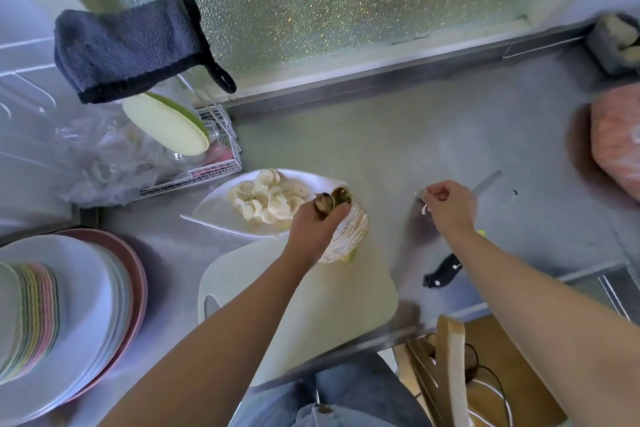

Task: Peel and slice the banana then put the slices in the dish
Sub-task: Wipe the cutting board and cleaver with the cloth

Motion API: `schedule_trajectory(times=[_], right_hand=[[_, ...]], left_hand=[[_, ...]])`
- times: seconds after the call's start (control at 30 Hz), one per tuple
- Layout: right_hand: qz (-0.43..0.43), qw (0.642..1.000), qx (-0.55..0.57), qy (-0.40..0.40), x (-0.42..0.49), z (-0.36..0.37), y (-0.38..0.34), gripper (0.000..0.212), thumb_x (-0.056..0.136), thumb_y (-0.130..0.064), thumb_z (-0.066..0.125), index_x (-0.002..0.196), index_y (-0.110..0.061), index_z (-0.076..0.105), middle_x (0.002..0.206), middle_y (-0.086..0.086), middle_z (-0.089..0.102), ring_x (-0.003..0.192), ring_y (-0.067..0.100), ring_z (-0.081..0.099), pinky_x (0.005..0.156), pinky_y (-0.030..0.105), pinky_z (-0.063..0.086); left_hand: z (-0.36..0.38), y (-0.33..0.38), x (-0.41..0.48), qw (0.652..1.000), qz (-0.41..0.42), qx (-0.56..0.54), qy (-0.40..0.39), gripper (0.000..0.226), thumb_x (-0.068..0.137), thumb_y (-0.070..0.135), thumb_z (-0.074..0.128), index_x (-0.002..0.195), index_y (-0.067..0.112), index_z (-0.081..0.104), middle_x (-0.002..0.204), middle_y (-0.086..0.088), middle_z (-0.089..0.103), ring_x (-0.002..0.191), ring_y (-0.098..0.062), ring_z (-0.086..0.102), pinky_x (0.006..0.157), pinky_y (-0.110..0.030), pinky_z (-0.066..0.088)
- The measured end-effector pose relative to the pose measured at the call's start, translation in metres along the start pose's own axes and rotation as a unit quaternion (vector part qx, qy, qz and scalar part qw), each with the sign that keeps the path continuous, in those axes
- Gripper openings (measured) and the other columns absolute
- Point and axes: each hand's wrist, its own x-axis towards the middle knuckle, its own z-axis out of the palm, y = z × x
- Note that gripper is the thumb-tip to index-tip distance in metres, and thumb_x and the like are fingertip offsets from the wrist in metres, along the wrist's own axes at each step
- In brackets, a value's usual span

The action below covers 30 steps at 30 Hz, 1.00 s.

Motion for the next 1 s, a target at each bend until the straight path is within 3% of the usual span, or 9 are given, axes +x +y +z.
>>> schedule_trajectory(times=[0.1, 0.23, 0.43, 0.53, 0.57, 0.7, 0.8, 1.0], right_hand=[[-0.023, 1.0, -0.013, -0.013, 0.001, 0.006, -0.003, 0.008, 0.081, -0.016, 0.069, 0.083, -0.02, 0.063, 0.083, 0.005, 0.069, 0.081, 0.022, 0.064, 0.077, 0.032, 0.05], [-0.038, 0.998, -0.059, -0.01, 0.002, 0.016, -0.006, 0.009, 0.079, -0.014, 0.068, 0.077, -0.022, 0.063, 0.089, 0.004, 0.069, 0.089, 0.025, 0.062, 0.081, 0.035, 0.049], [-0.092, 0.993, -0.041, -0.059, -0.015, 0.03, -0.015, 0.002, 0.083, -0.016, 0.067, 0.081, -0.016, 0.067, 0.084, 0.005, 0.069, 0.077, 0.02, 0.062, 0.074, 0.03, 0.051], [-0.08, 0.991, 0.063, -0.083, -0.03, 0.031, -0.029, 0.002, 0.085, -0.013, 0.065, 0.084, -0.012, 0.065, 0.08, 0.005, 0.067, 0.063, 0.011, 0.06, 0.06, 0.007, 0.045], [-0.079, 0.989, 0.082, -0.089, -0.035, 0.03, -0.034, 0.002, 0.085, -0.013, 0.064, 0.084, -0.013, 0.065, 0.079, 0.003, 0.066, 0.063, 0.009, 0.06, 0.058, 0.006, 0.043], [-0.069, 0.971, 0.146, -0.178, -0.061, 0.032, -0.051, 0.009, 0.083, -0.015, 0.067, 0.076, -0.021, 0.065, 0.073, -0.001, 0.064, 0.065, 0.013, 0.06, 0.062, 0.023, 0.048], [-0.08, 0.953, 0.164, -0.243, -0.087, 0.036, -0.06, 0.006, 0.081, -0.015, 0.07, 0.077, -0.017, 0.066, 0.067, 0.001, 0.062, 0.058, 0.009, 0.055, 0.059, 0.022, 0.043], [-0.091, 0.911, 0.175, -0.363, -0.15, 0.043, -0.063, 0.003, 0.083, -0.01, 0.07, 0.082, -0.009, 0.066, 0.064, 0.003, 0.061, 0.049, 0.006, 0.05, 0.053, 0.02, 0.041]], left_hand=[[0.001, -0.002, -0.003, 1.0, 0.002, -0.003, 0.004, 0.035, 0.073, 0.044, 0.064, 0.07, 0.012, 0.052, 0.065, -0.006, 0.039, 0.061, -0.015, 0.039, 0.061, -0.032, 0.033], [-0.001, -0.004, -0.007, 1.0, -0.001, 0.004, 0.009, 0.034, 0.081, 0.036, 0.067, 0.069, 0.011, 0.048, 0.063, -0.005, 0.038, 0.059, -0.014, 0.038, 0.059, -0.03, 0.032], [-0.007, -0.009, -0.015, 1.0, -0.006, -0.007, 0.023, 0.034, 0.076, 0.04, 0.066, 0.067, 0.012, 0.049, 0.059, 0.002, 0.044, 0.058, -0.014, 0.042, 0.059, -0.028, 0.036], [-0.014, -0.012, -0.024, 0.999, -0.006, -0.031, 0.043, 0.034, 0.076, 0.04, 0.066, 0.078, 0.006, 0.061, 0.072, -0.011, 0.062, 0.072, -0.021, 0.059, 0.068, -0.036, 0.049], [-0.016, -0.014, -0.028, 0.998, -0.006, -0.045, 0.053, 0.037, 0.075, 0.041, 0.066, 0.086, 0.006, 0.064, 0.082, -0.016, 0.066, 0.08, -0.025, 0.064, 0.073, -0.038, 0.052], [-0.026, -0.024, -0.046, 0.99, -0.027, -0.099, 0.096, 0.032, 0.08, 0.038, 0.069, 0.094, 0.009, 0.067, 0.098, -0.017, 0.069, 0.097, -0.031, 0.065, 0.088, -0.045, 0.053], [-0.035, -0.034, -0.066, 0.985, -0.039, -0.119, 0.12, 0.04, 0.079, 0.04, 0.07, 0.096, 0.004, 0.066, 0.091, -0.016, 0.067, 0.088, -0.026, 0.063, 0.083, -0.042, 0.052], [-0.056, -0.055, -0.112, 0.966, -0.051, -0.155, 0.199, 0.013, 0.086, 0.03, 0.067, 0.084, 0.017, 0.065, 0.083, -0.003, 0.067, 0.081, -0.018, 0.062, 0.072, -0.028, 0.05]])
